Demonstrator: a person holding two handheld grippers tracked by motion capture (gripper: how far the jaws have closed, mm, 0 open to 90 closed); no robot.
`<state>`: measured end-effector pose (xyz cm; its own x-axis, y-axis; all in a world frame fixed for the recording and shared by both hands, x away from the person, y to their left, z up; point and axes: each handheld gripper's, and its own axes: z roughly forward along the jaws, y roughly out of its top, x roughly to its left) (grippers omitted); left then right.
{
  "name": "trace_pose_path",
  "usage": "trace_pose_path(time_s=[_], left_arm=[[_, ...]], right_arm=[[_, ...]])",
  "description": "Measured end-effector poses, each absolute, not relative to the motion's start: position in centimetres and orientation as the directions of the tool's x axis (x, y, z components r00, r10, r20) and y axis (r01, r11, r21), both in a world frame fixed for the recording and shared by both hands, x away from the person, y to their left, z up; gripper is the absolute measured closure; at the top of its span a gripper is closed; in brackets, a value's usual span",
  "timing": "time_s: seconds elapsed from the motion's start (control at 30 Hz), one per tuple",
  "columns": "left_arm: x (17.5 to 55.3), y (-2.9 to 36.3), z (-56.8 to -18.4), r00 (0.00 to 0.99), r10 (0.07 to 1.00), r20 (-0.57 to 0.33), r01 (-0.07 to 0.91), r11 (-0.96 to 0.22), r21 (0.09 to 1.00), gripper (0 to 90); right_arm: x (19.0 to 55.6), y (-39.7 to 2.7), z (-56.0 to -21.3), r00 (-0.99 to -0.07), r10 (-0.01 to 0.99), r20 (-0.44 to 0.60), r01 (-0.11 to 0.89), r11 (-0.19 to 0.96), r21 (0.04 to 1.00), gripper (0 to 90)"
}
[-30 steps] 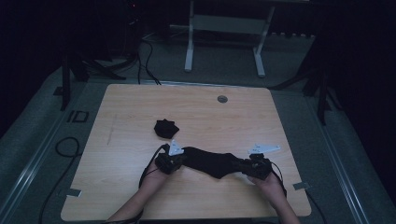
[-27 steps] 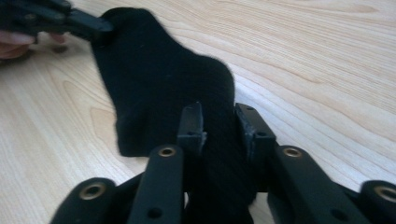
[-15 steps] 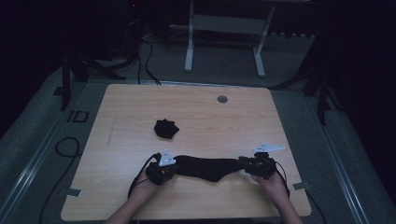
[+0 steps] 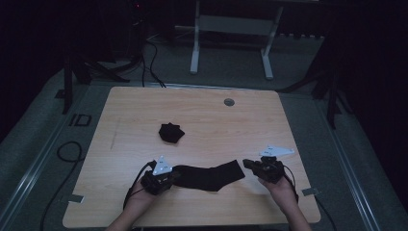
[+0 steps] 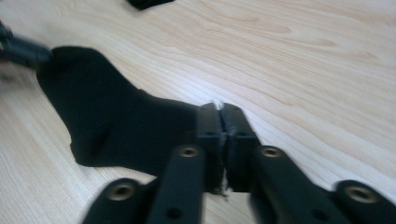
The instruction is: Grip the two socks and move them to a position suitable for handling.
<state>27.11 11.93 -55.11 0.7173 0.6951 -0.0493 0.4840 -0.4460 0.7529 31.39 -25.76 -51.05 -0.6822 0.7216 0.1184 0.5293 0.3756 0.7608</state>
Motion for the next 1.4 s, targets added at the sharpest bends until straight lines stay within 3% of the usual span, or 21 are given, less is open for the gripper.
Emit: trace_pose_path(time_s=[0.13,0.47,1.17,1.4], left_arm=[[27.7,11.3,-55.2,0.721,0.693,-0.026,0.481,-0.472,0.739,89.9],[29.1,10.9,-56.7,0.718,0.695,-0.03,0.5,-0.485,0.717,89.9],[26.4,10.3,-57.0,0.783,0.613,-0.106,0.483,-0.491,0.725,89.8],[26.4,10.3,-56.9,0.78,0.614,-0.12,0.492,-0.483,0.725,89.7]], right_arm=[[31.9,-23.6,-51.9,-0.717,0.691,0.095,0.514,0.431,0.742,89.7],[33.1,-22.0,-55.5,-0.728,0.682,0.069,0.542,0.511,0.667,89.7],[28.5,-25.0,-55.9,-0.715,0.689,0.118,0.563,0.467,0.682,89.5],[28.6,-25.1,-55.8,-0.715,0.685,0.144,0.577,0.46,0.675,86.3]])
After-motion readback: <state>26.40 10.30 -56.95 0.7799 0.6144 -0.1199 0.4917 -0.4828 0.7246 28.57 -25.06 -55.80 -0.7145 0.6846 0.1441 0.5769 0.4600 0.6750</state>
